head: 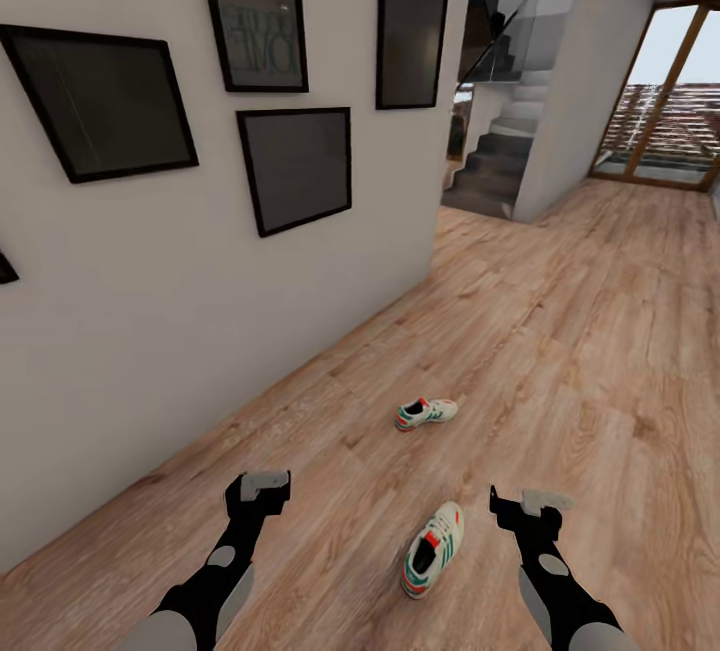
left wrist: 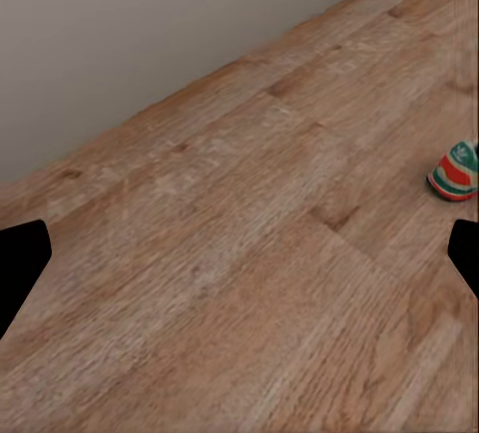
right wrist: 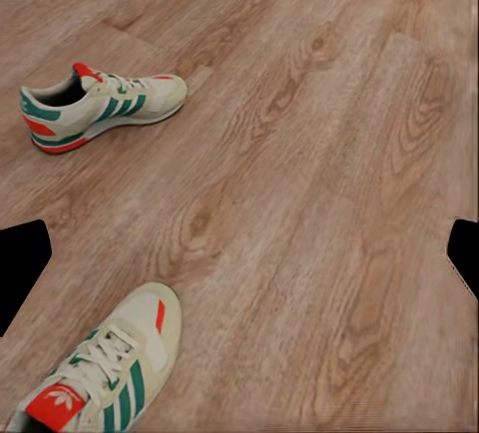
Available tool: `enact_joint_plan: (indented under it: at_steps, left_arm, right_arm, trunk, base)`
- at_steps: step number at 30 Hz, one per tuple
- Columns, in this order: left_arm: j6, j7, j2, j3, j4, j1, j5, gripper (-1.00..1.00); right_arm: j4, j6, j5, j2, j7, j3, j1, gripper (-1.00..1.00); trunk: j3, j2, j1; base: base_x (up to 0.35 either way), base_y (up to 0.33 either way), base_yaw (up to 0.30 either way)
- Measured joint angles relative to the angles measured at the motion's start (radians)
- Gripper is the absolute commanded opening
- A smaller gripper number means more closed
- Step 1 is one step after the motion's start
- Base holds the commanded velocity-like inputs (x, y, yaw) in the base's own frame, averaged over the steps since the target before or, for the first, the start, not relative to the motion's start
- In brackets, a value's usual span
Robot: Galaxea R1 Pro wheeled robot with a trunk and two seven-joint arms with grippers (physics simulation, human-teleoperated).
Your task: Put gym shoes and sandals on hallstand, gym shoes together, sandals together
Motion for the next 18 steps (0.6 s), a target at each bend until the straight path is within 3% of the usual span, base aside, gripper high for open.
enact_joint_plan:
  at_steps: [7,18]
  left_arm:
    - [0.001,-0.002,0.001,0.0,0.0,0.0,0.0,1.0]
    - [0.002,-0.004,0.002,0.0,0.0,0.0,0.001,1.0]
  right_arm:
    - [0.001,0.0,0.0,0.0,0.0,0.0,0.0,1.0]
    - [0.002,0.001,0.0,0.0,0.0,-0.001,0.0,1.0]
  trunk:
    - [0.0,0.0,0.0]
    - [0.0,0.0,0.0]
  base:
    - [0.0,0.088,-0.288]
    - [0.0,0.266,-0.288]
